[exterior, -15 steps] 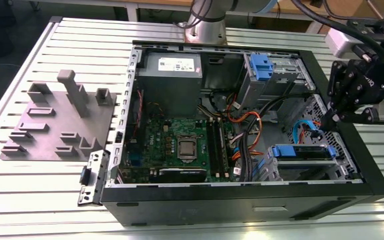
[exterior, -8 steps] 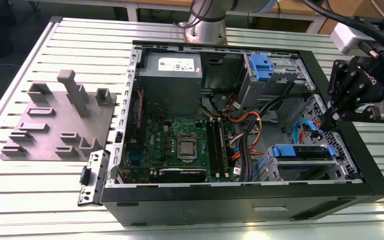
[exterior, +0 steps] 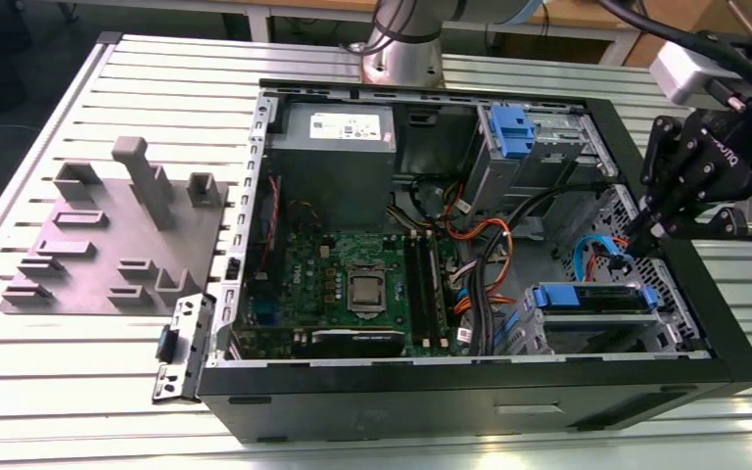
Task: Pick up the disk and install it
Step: 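Insert the first disk wire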
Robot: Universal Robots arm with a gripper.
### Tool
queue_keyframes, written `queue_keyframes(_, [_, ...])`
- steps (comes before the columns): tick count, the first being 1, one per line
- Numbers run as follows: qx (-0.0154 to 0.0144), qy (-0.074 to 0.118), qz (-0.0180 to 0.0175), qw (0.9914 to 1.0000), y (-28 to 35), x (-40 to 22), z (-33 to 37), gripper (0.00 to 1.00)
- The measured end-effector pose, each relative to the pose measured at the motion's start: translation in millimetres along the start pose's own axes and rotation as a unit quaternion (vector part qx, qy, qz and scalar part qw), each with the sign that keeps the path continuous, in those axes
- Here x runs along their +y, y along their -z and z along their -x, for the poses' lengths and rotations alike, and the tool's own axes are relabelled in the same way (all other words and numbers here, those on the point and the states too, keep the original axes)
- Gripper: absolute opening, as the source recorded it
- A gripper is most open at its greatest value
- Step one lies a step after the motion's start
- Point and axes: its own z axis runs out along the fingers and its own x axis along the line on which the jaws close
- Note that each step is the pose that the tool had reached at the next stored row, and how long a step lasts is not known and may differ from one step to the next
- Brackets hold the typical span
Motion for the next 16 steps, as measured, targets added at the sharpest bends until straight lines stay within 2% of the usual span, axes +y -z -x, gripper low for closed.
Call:
queue_keyframes(1, [0.0001,0.000,0.0034,0.99999,-0.1,-0.7,0.0,0.18])
queue_keyframes(3, [0.0002,0.000,0.0078,0.99997,-0.7,-1.5,0.2,0.18])
queue_keyframes(5, [0.0004,0.000,0.0110,0.99994,-1.6,-2.1,0.1,0.19])
queue_keyframes(6, [0.0005,0.000,0.0119,0.99993,-2.1,-2.2,0.1,0.25])
queue_keyframes(8, [0.0006,0.000,0.0146,0.99989,-3.2,-2.7,0.2,0.25])
queue_keyframes(10, [0.0009,0.000,0.0208,0.99978,-4.9,-3.8,0.2,0.25])
queue_keyframes(11, [0.0009,0.000,0.0224,0.99975,-5.6,-4.3,0.3,0.25])
queue_keyframes(16, [0.0011,0.000,0.0240,0.99971,-8.2,-6.9,0.3,0.25])
